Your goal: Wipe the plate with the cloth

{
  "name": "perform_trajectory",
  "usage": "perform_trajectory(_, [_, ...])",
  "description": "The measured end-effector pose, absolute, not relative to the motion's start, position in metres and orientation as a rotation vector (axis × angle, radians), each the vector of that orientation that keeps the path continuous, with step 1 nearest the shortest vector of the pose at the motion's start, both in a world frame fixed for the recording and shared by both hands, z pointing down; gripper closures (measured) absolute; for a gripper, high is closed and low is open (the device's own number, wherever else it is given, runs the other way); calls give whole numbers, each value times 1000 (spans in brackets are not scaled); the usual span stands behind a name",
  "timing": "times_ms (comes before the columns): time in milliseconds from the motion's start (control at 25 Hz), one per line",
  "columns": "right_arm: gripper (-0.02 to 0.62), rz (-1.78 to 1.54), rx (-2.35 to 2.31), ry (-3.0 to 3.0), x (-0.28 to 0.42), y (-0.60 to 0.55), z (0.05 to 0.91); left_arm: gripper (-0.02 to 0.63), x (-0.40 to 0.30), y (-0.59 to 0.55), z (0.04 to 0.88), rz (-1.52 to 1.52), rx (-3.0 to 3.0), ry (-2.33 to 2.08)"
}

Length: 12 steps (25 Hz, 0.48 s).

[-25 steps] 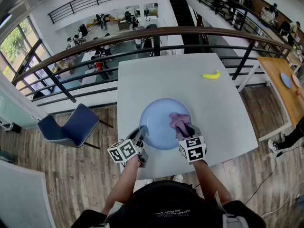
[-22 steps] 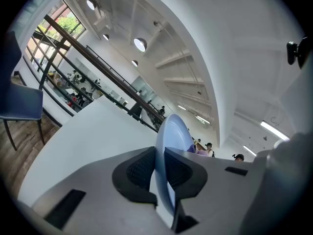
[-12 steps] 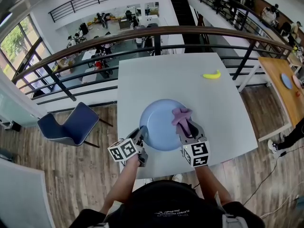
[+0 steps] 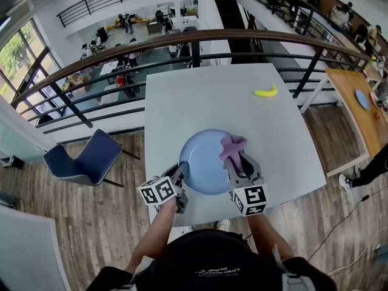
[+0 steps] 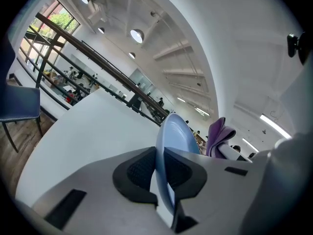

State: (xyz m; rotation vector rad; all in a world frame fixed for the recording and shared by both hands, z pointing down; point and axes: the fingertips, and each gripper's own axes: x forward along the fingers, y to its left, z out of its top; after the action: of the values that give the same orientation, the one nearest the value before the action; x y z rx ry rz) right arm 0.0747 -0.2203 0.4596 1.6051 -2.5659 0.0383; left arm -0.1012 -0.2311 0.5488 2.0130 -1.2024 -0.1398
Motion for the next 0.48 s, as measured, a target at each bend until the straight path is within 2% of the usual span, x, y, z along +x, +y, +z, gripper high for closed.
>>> perform_trajectory(480, [479, 113, 1602, -2503, 91, -214, 495, 563, -89, -231, 606, -63, 1902, -1156])
